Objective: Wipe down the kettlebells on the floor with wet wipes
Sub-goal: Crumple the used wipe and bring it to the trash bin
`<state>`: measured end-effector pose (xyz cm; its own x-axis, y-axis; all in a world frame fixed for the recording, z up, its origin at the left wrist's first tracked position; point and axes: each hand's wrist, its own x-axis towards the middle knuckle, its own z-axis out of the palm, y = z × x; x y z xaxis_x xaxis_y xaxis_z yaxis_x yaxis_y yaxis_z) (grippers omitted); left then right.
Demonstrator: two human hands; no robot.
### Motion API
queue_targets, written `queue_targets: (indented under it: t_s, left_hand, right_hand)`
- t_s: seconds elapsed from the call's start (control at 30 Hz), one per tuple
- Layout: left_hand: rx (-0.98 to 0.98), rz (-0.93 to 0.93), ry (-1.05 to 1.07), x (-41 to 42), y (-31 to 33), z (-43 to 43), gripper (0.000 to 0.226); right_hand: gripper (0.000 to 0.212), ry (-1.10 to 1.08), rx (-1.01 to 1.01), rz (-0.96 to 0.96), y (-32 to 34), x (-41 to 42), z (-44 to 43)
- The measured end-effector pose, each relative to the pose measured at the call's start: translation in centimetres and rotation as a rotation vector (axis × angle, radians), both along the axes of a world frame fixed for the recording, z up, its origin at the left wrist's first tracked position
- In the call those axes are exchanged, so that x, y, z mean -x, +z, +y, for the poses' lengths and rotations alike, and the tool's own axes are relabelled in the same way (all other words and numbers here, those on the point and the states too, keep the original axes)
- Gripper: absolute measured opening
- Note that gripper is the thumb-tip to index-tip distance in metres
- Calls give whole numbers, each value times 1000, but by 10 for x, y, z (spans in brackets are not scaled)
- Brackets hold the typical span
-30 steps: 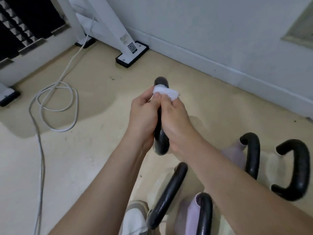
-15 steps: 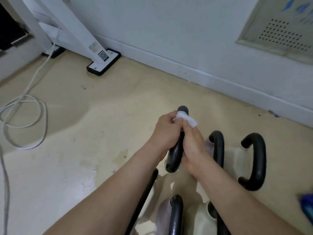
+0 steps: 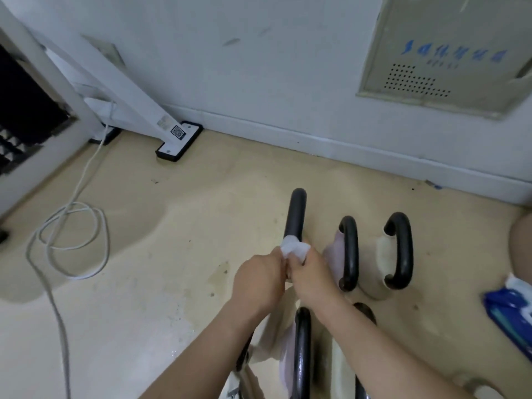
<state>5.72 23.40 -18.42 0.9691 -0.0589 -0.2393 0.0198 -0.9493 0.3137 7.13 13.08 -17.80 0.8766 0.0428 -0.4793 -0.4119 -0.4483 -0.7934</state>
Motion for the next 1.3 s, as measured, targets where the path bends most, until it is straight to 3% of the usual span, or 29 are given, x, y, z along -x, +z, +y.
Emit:
queue_targets:
  t_s: [0.07,0.13,0.2,0.27,0.33,0.4,0.5,0.7,0.77,0.9,0.97,1.0,1.07,1.14,1.17,1.2,1.3]
  left_hand:
    - [-41,31,-22,4,2,11,20]
    - [52,0,23,7,14,16,27]
    - [254,-21,104,9,41,13,26]
    - [526,40,171,10,78,11,24]
    - [851,176,163,22,121,6,34]
    - [1029,232,102,37,164,1,46]
    - [1080,193,-3,59,223,-9,49]
    - [1046,58,-128,112,332,-49,11]
    - [1067,63,-161,138,355,-69,12]
    - [1174,-125,-196,187,381,-116,16]
    - [1183,-176,-212,203,387,-135,20]
    - [1185,-179,-205,207,388,-143,26]
    - [1247,-171,-127,207,389,-156,35]
    - [1391,-110,6,203,389,-167,34]
    - [1470,-76,57,201,389,-172,30]
    - [1542,-47,91,199,390,-177,26]
    - [1602,47,34,191,396,-198,16]
  right_hand:
    - [23,53,128,87,-2,-2,-4]
    - [21,38,79,67,14,1,-12]
    - [26,-116,-110,94,44,9,-26]
    - [35,-266,-435,189,79,16,-40]
    - [32,-335,-763,252,117,29,-53]
    - [25,-362,-987,240,158,45,-69]
    - [24,-314,-1170,164,214,75,-88]
    - [18,-271,-1418,-9,318,139,-127]
    - [21,-255,-1465,-100,343,159,-139]
    - [24,-357,-1397,-359,378,194,-159]
    - [22,-382,-1159,-531,386,208,-168]
    - [22,-383,-946,-643,387,213,-172]
    - [21,-344,-317,-967,387,223,-181]
    - [10,-177,193,-1179,389,232,-194]
    - [6,-90,235,-1161,392,236,-203]
    - [8,-42,133,-1069,398,240,-213]
    - [13,-187,-518,-728,406,242,-244]
